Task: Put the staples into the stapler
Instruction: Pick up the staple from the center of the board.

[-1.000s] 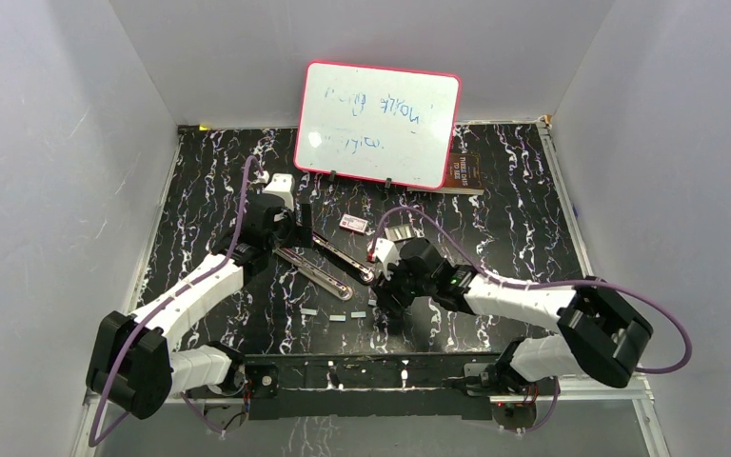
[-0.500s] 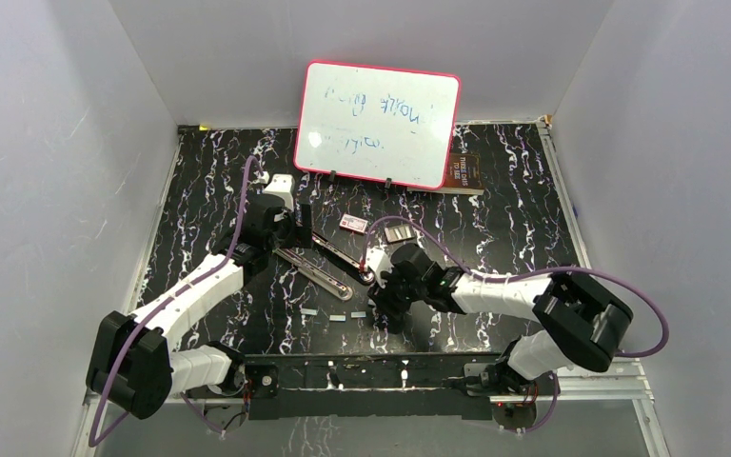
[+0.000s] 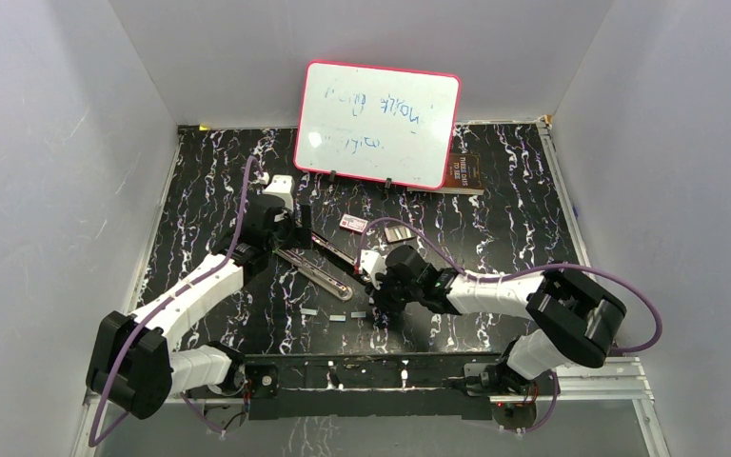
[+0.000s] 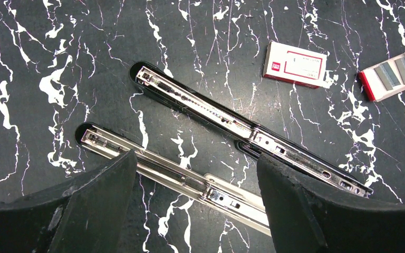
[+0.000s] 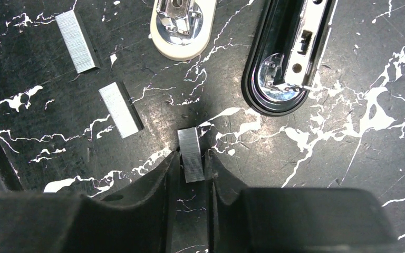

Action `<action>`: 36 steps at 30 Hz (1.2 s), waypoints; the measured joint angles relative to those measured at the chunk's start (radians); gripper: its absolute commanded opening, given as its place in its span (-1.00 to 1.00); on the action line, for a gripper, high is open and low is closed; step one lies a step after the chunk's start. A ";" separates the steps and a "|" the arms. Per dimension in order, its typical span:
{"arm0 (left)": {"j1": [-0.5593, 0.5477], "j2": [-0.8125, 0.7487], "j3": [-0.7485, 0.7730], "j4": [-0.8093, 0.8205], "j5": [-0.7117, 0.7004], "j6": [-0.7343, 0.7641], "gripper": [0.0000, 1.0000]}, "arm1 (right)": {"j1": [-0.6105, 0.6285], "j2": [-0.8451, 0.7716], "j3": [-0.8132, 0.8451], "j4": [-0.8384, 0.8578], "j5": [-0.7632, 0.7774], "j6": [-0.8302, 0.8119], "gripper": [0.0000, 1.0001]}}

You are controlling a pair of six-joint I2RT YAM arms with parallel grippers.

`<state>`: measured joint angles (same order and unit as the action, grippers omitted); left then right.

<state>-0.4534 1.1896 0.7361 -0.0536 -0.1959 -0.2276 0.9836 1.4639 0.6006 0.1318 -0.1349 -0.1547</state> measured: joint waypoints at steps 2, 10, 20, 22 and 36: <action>0.000 0.000 0.000 0.000 0.000 0.000 0.66 | 0.001 0.000 0.000 0.000 0.006 0.000 -0.47; 0.000 0.000 0.000 0.000 -0.003 0.000 0.66 | 0.005 0.000 0.000 0.002 0.022 0.004 -0.60; 0.003 0.000 0.002 -0.009 -0.014 0.003 0.64 | 0.019 -0.026 0.006 -0.023 0.046 0.036 -0.68; 0.014 0.002 0.013 -0.025 -0.019 0.003 0.63 | 0.029 -0.045 0.026 -0.047 0.052 0.039 -0.69; 0.180 0.009 0.049 -0.035 0.003 -0.046 0.62 | 0.152 0.070 0.235 -0.003 0.046 0.082 -0.71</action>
<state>-0.2733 1.1988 0.7849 -0.0887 -0.1932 -0.2733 1.1355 1.5341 0.8352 0.1291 -0.0887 -0.0731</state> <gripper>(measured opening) 0.814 0.238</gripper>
